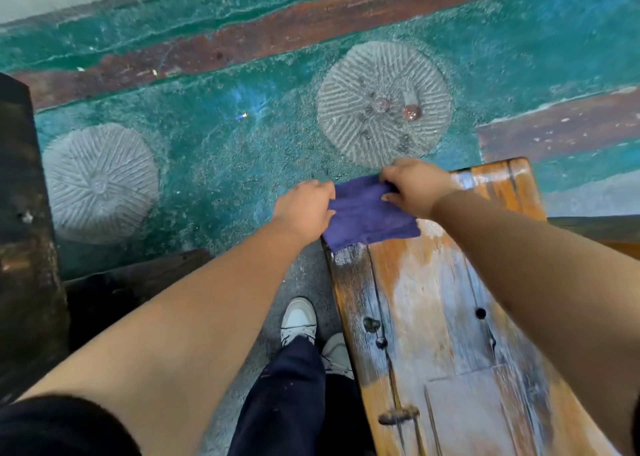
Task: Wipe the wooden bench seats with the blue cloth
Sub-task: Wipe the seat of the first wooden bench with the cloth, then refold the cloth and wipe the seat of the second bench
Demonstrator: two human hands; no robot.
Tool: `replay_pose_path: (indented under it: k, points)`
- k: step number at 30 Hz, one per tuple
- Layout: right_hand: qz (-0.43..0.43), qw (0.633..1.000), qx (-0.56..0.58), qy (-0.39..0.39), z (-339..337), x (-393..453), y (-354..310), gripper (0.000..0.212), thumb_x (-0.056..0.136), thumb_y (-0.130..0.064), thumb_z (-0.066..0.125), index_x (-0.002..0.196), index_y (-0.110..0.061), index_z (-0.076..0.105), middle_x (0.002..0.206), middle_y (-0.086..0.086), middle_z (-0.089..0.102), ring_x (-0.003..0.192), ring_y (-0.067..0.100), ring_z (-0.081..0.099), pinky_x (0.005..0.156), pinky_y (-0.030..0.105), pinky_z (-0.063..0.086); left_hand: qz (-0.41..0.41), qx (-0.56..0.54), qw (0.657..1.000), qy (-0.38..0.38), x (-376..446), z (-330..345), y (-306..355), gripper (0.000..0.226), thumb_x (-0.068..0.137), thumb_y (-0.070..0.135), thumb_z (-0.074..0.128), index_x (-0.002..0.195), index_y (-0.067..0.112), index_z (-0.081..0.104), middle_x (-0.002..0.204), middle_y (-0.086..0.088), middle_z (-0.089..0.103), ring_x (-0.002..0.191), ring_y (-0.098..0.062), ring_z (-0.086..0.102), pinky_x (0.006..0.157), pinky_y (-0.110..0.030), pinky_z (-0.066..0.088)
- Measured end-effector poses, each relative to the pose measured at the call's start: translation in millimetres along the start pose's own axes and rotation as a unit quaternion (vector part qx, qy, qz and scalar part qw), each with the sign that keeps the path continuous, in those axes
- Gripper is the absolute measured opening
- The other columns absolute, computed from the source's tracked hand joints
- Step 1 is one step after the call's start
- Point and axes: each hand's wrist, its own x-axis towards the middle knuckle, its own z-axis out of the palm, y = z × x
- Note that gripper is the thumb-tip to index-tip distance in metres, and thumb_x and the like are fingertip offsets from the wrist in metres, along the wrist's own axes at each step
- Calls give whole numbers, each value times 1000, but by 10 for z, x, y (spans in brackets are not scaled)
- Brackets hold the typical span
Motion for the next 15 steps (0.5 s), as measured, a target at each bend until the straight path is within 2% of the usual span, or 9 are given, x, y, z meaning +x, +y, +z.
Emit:
replay_pose_path:
  k: [2, 5, 7, 9, 11, 12, 14, 15]
  points:
    - [14, 999, 31, 0, -141, -148, -92, 22, 89, -26, 63, 106, -12, 60, 102, 12, 59, 100, 33, 56, 79, 40, 45, -4, 3, 999, -39, -156, -180, 29, 16, 91, 30, 57, 104, 21, 54, 106, -8, 63, 100, -31, 59, 75, -36, 45]
    - [40, 979, 200, -29, -443, -474, -272, 14, 87, -18, 69, 90, -6, 62, 81, 10, 60, 82, 30, 58, 68, 38, 40, -22, -90, 994, -57, -485, -639, 92, 6, 90, 25, 59, 93, 23, 55, 85, -3, 63, 85, -28, 62, 65, -31, 45]
    - [63, 935, 348, -21, -788, -707, -452, 11, 84, -10, 71, 79, -7, 62, 70, 8, 58, 68, 20, 55, 62, 38, 43, -39, -143, 989, -25, -725, -1077, 155, 10, 87, 21, 62, 84, 26, 53, 73, 6, 58, 73, -19, 59, 56, -26, 39]
    - [78, 874, 478, 34, -1237, -956, -666, 17, 84, -6, 71, 73, -13, 61, 65, 1, 57, 61, 12, 51, 56, 28, 40, -47, -243, 969, 20, -993, -1589, 282, 16, 86, 16, 66, 81, 25, 54, 71, 6, 58, 65, -10, 54, 56, -24, 39]
    - [77, 802, 586, 84, -1730, -1221, -918, 16, 85, -2, 68, 78, -14, 60, 67, -2, 62, 62, 9, 56, 57, 23, 43, -42, -376, 923, 74, -1318, -2137, 475, 19, 88, 7, 66, 83, 21, 55, 71, 3, 59, 60, -5, 55, 56, -21, 43]
    - [71, 765, 632, 102, -1923, -1324, -1031, 16, 86, -1, 66, 82, -14, 60, 67, -4, 63, 62, 8, 57, 57, 22, 45, -43, -447, 888, 99, -1453, -2347, 558, 18, 89, 4, 65, 86, 20, 55, 72, 1, 60, 58, -3, 57, 55, -19, 44]
    - [50, 694, 707, 123, -2366, -1580, -1281, 15, 85, -1, 65, 89, -14, 57, 71, -3, 64, 62, 8, 59, 57, 23, 47, -58, -560, 815, 137, -1773, -2776, 738, 12, 93, 7, 61, 91, 18, 55, 74, 0, 65, 61, -5, 62, 54, -21, 48]
    - [42, 664, 736, 126, -2549, -1678, -1382, 18, 85, -1, 64, 96, -13, 55, 77, 0, 64, 63, 10, 60, 58, 25, 49, -68, -588, 793, 148, -1883, -2938, 812, 8, 94, 12, 60, 93, 18, 56, 77, -1, 67, 64, -9, 64, 57, -25, 50]
